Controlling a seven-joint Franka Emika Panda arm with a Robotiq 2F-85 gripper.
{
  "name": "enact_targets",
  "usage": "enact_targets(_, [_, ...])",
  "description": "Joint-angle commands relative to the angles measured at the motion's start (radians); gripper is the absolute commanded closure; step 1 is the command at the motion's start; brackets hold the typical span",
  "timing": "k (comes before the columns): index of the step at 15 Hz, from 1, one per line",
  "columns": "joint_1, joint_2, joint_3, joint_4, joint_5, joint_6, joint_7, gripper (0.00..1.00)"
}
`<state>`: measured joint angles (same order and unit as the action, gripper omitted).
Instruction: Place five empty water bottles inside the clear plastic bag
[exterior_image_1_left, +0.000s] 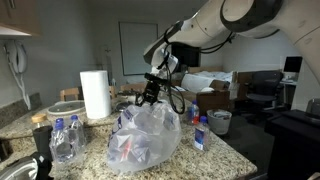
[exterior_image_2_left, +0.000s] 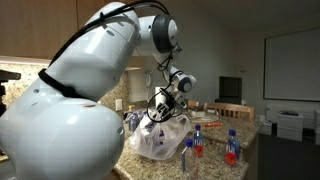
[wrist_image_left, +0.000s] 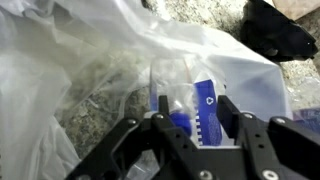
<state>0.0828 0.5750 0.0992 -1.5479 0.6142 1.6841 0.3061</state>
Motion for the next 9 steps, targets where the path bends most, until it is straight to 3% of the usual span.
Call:
enact_targets(1, [-0.027,-0.086,-0.008,-0.074,0.081,0.049,-0.01,0.15])
enact_targets(3, [-0.033,-0.171,-0.017,-0.145,0.119,0.124,-0.043,0.02])
enact_targets(9, [-0.045,-0.418,-0.054,-0.334,0.137,0.301,-0.097,0.0])
